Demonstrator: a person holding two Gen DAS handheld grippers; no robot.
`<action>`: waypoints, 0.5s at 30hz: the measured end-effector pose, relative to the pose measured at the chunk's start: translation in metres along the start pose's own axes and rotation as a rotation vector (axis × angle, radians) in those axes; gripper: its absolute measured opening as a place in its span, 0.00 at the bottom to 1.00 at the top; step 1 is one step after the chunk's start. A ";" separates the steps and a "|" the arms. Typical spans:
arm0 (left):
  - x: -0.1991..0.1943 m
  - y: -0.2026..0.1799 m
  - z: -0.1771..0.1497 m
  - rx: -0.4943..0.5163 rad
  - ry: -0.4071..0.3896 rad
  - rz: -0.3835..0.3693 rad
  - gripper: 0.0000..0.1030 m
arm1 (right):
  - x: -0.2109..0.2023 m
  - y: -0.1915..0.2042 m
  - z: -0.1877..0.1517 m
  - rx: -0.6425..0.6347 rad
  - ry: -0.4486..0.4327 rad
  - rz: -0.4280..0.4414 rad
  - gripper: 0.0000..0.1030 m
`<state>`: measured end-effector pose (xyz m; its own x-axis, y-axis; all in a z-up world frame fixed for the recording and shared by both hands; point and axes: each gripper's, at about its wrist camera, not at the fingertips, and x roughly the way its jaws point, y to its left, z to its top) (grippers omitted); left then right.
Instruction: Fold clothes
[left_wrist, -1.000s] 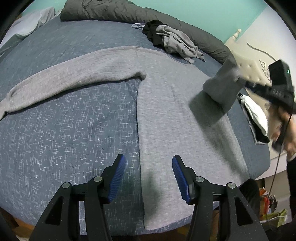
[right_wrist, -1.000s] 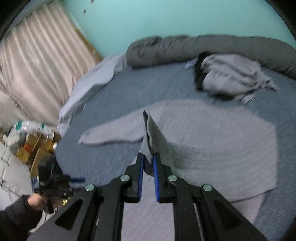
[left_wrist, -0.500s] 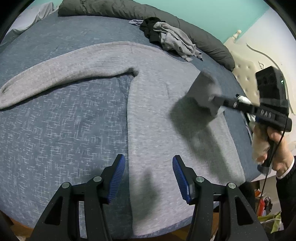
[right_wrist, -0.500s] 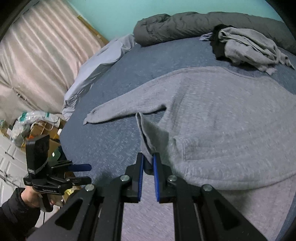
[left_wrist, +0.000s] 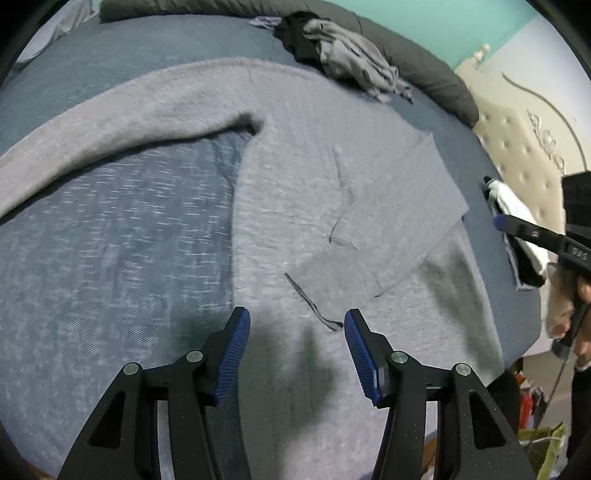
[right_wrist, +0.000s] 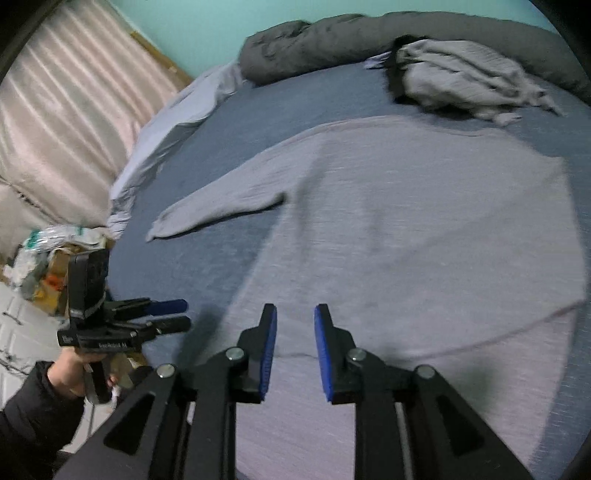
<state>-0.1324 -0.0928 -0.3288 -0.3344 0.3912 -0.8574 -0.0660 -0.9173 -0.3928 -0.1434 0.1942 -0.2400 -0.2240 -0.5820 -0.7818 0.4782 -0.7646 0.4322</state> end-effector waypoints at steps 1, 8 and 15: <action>0.007 0.001 0.001 -0.017 0.006 -0.012 0.56 | -0.008 -0.013 -0.004 0.022 -0.004 -0.015 0.20; 0.040 -0.001 0.006 -0.064 0.030 -0.001 0.56 | -0.050 -0.081 -0.047 0.155 -0.027 -0.060 0.20; 0.062 0.003 0.007 -0.104 0.046 0.022 0.54 | -0.068 -0.125 -0.082 0.254 -0.032 -0.109 0.20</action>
<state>-0.1598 -0.0721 -0.3812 -0.2913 0.3760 -0.8797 0.0400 -0.9139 -0.4039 -0.1187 0.3524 -0.2778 -0.2908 -0.4981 -0.8169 0.2226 -0.8656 0.4485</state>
